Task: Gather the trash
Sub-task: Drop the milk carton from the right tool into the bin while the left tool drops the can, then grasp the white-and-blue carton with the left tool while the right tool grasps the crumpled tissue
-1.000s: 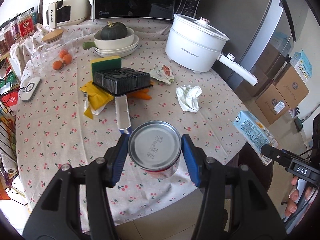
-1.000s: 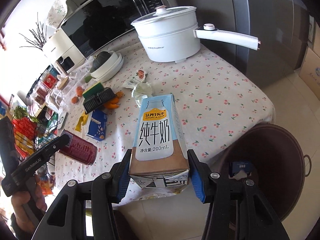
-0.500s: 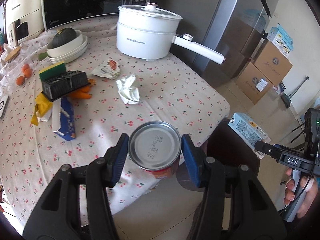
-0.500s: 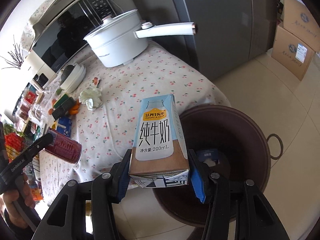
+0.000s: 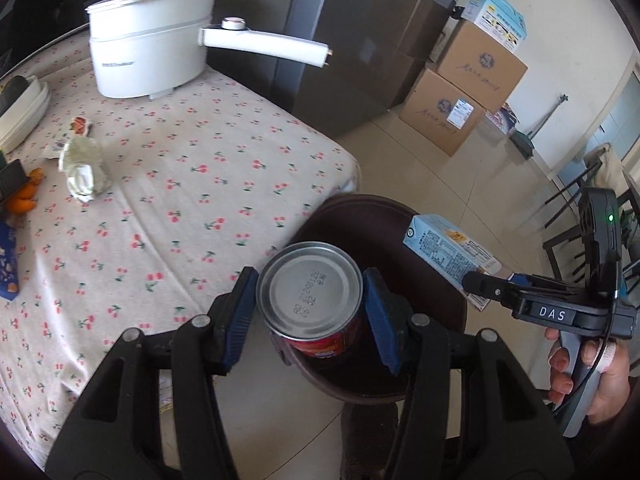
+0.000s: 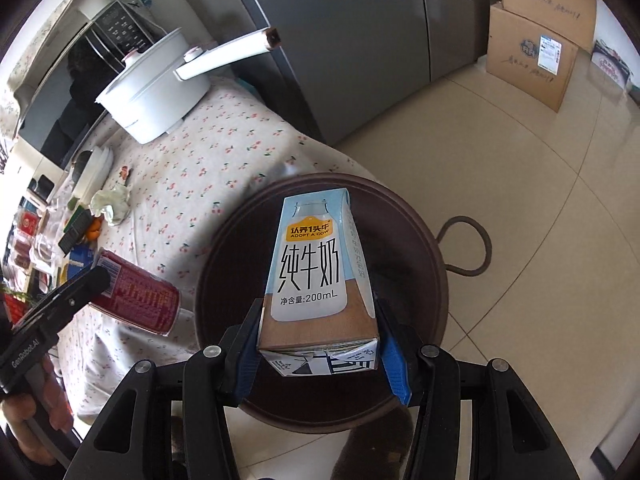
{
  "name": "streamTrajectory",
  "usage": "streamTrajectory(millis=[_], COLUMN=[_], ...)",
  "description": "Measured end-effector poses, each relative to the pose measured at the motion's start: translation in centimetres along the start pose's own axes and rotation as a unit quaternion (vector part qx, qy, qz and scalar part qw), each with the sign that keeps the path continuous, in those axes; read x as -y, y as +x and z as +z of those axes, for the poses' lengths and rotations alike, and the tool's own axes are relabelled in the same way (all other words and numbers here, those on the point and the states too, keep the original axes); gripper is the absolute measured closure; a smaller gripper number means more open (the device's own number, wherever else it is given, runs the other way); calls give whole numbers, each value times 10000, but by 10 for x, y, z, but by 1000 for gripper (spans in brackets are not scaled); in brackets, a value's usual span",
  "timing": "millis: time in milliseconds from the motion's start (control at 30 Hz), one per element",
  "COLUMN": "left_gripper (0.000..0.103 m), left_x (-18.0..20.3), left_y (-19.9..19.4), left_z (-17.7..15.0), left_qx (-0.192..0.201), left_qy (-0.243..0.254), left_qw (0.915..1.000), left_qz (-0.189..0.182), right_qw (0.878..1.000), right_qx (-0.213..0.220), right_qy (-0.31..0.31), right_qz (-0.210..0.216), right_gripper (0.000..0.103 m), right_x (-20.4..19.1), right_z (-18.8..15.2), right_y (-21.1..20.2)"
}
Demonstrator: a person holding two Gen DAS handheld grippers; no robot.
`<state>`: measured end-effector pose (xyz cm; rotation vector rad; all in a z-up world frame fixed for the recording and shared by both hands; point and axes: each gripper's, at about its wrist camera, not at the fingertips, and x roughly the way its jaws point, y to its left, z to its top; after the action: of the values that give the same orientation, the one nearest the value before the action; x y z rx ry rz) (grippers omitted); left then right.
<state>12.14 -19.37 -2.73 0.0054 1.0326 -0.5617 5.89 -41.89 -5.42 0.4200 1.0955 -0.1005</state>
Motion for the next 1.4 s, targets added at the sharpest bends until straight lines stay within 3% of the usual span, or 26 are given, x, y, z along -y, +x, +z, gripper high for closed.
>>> streamTrajectory(millis=[233,267,367,600,867,1100,1200,1400], left_gripper=[47,44,19,19,18,10,8,7], left_x=[24,25,23,2,-37,-72,-86,-118], left_y=[37,38,33,15,-9,-28,-37,-55], left_z=[-6,-7,-7,-9,-11,-18,-23,-30], left_qx=[-329,-335,-155,-71,-13,-50,-45,-12], left_qy=[395,422,414,486,190,-163,-325,-629], left_qw=[9986,9985,9989,9976,9969,9947,9924,9892], left_qz=[-96,-81,176,481,757,1018,1186,1325], right_qw=[9998,9998,9998,9996,9984,9973,9973,9977], right_qx=[-111,-115,-136,-264,-517,-633,-605,-619], right_qy=[111,118,128,24,-92,-92,52,113], right_qz=[-100,-105,-101,-116,-196,-369,-423,-253], right_gripper=[49,49,49,49,49,48,25,23], right_x=[19,20,21,11,-4,-17,-20,-35], right_z=[-3,-3,-2,-2,-2,3,7,8], right_y=[5,5,6,16,34,51,52,53])
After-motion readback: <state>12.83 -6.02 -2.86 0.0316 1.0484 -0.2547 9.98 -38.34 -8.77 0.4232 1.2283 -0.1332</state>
